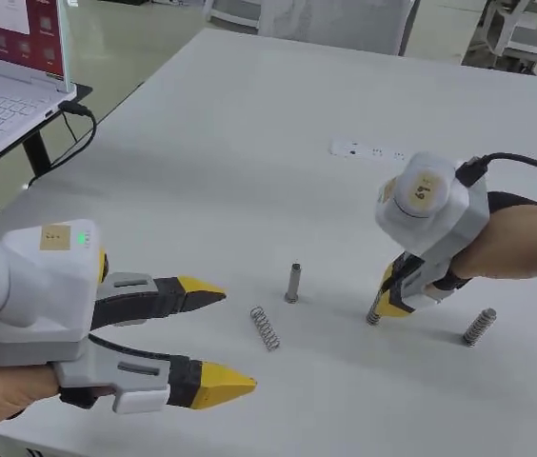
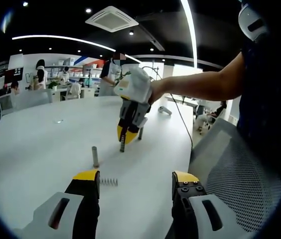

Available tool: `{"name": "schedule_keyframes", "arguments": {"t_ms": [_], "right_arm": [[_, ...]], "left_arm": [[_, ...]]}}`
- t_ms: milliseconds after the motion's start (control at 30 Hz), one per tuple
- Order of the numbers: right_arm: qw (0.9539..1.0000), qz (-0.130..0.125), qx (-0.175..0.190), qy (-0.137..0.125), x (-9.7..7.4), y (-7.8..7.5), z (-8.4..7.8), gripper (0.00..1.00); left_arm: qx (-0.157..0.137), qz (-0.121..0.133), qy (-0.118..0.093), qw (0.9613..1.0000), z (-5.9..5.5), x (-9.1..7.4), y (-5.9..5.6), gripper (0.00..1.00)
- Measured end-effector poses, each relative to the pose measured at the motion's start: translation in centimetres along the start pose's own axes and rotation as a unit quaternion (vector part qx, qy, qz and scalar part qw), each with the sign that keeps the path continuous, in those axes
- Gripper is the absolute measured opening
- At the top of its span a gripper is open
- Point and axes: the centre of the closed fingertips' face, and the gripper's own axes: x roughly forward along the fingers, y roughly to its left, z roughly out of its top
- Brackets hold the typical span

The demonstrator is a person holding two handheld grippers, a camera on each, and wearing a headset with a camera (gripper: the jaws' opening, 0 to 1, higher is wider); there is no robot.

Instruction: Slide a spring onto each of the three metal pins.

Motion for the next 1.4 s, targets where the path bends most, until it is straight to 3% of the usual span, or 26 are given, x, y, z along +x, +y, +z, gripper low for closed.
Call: {"name": "schedule_keyframes", "arguments": {"t_ms": [500, 900, 1400], "right_arm": [[0.9999, -0.003, 0.009, -0.002, 0.2, 0.0, -0.3, 0.14], [0.9996, -0.005, 0.029, -0.006, -0.1, -0.1, -1.5, 0.18], [0.9985, -0.004, 0.053, -0.013, -0.5, 0.9, -2.8, 0.19]], "left_arm": [[0.0, 0.0, -0.001, 1.0, -0.1, 0.0, 0.0, 0.53], [0.0, -0.002, -0.001, 1.0, 0.1, 0.1, -0.1, 0.54], [0.002, -0.005, 0.0, 1.0, 0.1, 0.4, -0.2, 0.54]]}}
